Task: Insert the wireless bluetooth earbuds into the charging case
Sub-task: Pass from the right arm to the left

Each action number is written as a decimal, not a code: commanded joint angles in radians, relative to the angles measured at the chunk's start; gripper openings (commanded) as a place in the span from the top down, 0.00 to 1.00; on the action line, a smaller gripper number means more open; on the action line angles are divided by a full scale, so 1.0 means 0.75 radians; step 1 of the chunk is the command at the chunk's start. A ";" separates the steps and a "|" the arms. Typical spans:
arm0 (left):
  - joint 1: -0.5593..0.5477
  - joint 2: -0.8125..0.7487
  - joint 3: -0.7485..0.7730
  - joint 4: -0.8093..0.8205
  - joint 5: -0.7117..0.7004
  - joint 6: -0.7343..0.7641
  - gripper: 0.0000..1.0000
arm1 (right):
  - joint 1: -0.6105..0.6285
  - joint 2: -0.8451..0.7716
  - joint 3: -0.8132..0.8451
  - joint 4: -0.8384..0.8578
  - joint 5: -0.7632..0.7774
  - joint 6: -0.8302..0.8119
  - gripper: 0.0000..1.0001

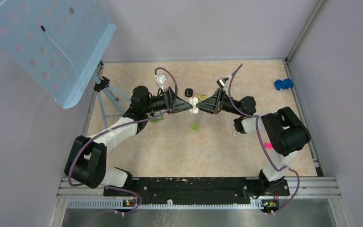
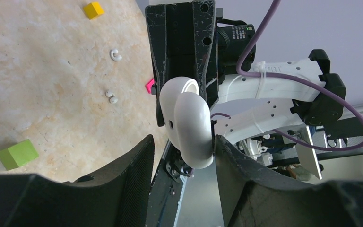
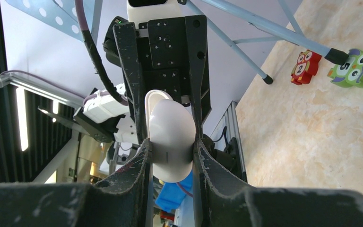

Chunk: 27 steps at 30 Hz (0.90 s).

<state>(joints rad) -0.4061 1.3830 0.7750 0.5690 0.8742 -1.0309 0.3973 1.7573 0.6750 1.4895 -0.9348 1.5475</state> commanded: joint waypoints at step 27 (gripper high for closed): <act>0.006 0.011 0.014 0.114 0.020 -0.031 0.74 | 0.035 0.017 0.047 0.313 0.017 -0.004 1.00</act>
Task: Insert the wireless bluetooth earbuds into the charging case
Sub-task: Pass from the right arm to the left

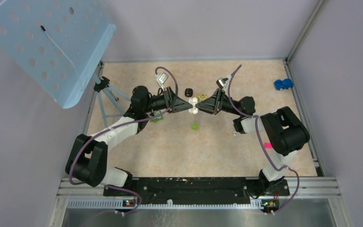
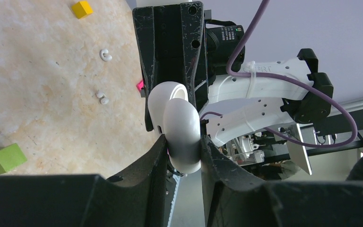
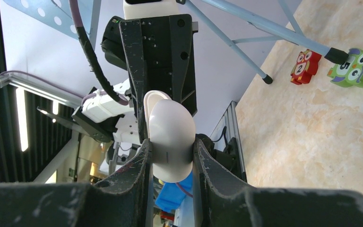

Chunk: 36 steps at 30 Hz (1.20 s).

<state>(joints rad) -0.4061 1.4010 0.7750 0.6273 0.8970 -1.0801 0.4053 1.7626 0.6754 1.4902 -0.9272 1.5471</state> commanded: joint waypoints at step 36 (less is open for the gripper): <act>0.089 0.026 0.213 -0.744 0.151 0.625 1.00 | -0.152 -0.721 0.147 -2.453 1.132 -1.500 0.12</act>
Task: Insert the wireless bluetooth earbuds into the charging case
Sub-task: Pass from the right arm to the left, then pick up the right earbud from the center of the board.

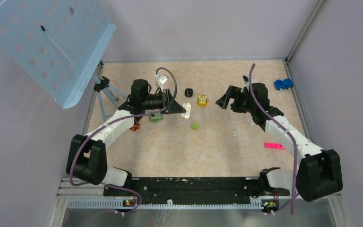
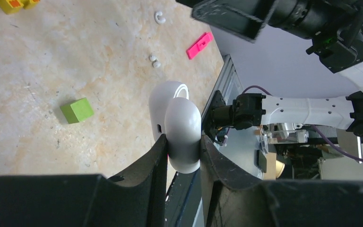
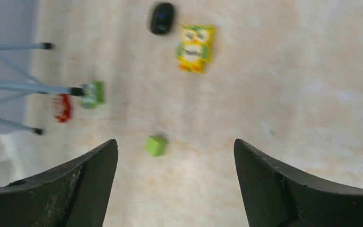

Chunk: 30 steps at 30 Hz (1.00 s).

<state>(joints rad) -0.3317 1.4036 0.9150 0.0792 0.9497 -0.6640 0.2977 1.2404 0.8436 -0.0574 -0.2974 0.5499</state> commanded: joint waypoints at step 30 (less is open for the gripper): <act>-0.125 0.137 0.031 0.068 0.112 0.057 1.00 | -0.215 -0.004 -0.281 -0.312 0.214 -0.137 0.73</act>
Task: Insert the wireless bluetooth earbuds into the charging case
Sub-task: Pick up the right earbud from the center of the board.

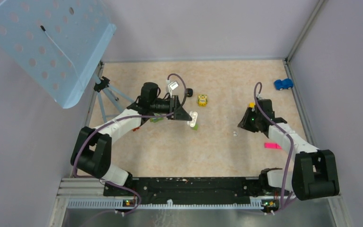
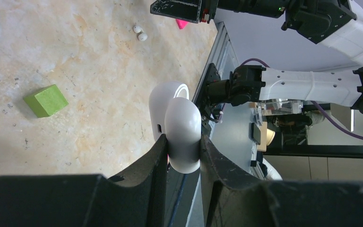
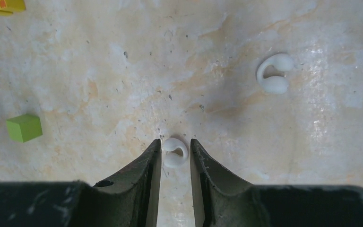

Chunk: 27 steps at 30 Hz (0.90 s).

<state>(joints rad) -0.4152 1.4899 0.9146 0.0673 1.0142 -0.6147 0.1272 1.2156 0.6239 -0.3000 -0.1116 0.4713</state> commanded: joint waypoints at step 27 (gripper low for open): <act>-0.067 0.030 0.055 0.076 -0.012 -0.018 1.00 | 0.078 0.080 -0.065 0.030 0.019 -0.028 0.77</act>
<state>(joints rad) -0.4583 1.5040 0.9169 0.0795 1.0054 -0.6270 0.1768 1.2659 0.5842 -0.3107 -0.0887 0.4561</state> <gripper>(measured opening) 0.327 0.232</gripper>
